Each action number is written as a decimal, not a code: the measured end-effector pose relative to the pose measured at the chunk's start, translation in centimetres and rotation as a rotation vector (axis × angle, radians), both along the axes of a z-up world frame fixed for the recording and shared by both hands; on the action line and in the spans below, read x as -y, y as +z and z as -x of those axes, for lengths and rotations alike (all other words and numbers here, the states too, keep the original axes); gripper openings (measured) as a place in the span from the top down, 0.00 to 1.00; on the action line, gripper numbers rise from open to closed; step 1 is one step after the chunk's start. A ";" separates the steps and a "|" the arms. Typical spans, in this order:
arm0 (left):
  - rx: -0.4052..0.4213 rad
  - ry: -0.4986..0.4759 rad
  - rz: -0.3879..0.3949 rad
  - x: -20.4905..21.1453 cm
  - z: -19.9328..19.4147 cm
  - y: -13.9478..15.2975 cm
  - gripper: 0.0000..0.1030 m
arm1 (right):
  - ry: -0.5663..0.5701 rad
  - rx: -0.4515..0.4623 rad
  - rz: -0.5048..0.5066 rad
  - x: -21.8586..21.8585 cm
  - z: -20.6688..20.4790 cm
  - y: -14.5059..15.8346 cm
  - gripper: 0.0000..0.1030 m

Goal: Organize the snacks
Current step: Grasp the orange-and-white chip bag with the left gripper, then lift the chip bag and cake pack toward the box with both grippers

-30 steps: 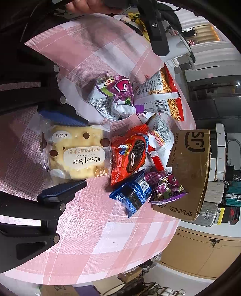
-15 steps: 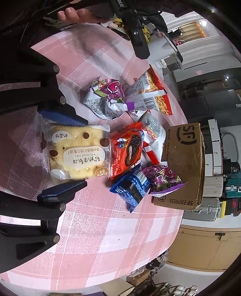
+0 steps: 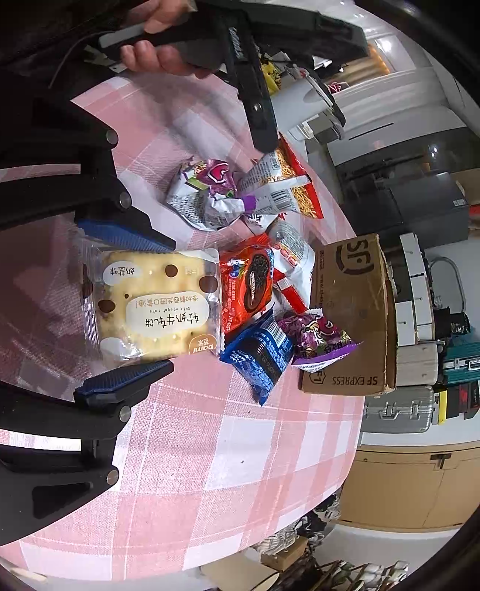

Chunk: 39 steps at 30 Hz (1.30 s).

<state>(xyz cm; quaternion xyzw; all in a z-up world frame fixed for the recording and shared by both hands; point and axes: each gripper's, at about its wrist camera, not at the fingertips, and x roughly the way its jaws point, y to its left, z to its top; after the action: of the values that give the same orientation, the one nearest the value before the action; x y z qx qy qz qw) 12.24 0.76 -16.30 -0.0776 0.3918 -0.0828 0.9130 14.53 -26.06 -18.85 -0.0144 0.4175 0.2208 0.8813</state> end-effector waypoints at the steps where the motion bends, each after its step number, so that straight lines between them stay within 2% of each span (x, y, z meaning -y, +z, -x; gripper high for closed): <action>1: 0.003 -0.009 -0.002 0.3 -0.4 0.0 0.01 | -0.001 -0.002 -0.004 0.2 0.0 -0.1 0.43; 6: 0.003 -0.052 -0.009 1.5 -2.4 -0.2 0.01 | -0.027 -0.005 -0.027 1.2 -0.4 -0.1 0.43; 11: -0.016 -0.081 0.015 1.9 -4.0 -0.9 0.01 | -0.047 -0.015 -0.017 2.1 -0.5 -0.4 0.43; 17: -0.023 -0.106 0.013 2.3 -4.5 -1.6 0.02 | -0.073 -0.018 -0.035 3.1 -0.6 -0.5 0.43; 22: -0.026 -0.107 0.025 1.9 -4.5 -2.0 0.06 | -0.072 -0.017 -0.036 3.1 -0.7 -0.5 0.43; 25: -0.031 -0.116 0.030 1.9 -4.5 -2.3 0.19 | -0.075 -0.017 -0.036 3.1 -0.7 -0.5 0.43; 26: -0.037 -0.120 0.029 1.9 -4.6 -2.4 0.26 | -0.077 -0.017 -0.037 3.1 -0.7 -0.5 0.43; 27: -0.045 -0.126 0.031 1.9 -4.6 -2.6 0.39 | -0.079 -0.017 -0.037 3.1 -0.7 -0.4 0.43; 30: -0.067 -0.135 0.017 1.9 -4.8 -3.1 0.53 | -0.080 -0.016 -0.039 3.1 -0.6 -0.3 0.43; 33: -0.056 -0.145 0.016 1.7 -4.6 -3.0 0.58 | -0.080 -0.013 -0.039 3.0 -0.6 -0.2 0.43; 39: -0.046 -0.134 0.005 1.4 -4.0 -2.8 0.60 | -0.081 -0.005 -0.039 2.9 -0.4 0.2 0.43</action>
<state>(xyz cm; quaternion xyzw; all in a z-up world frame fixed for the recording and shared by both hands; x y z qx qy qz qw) 16.20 -0.68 -19.13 -0.0555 0.4168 -0.1432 0.8959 14.93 -28.94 -18.65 0.0200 0.4156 0.1931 0.8886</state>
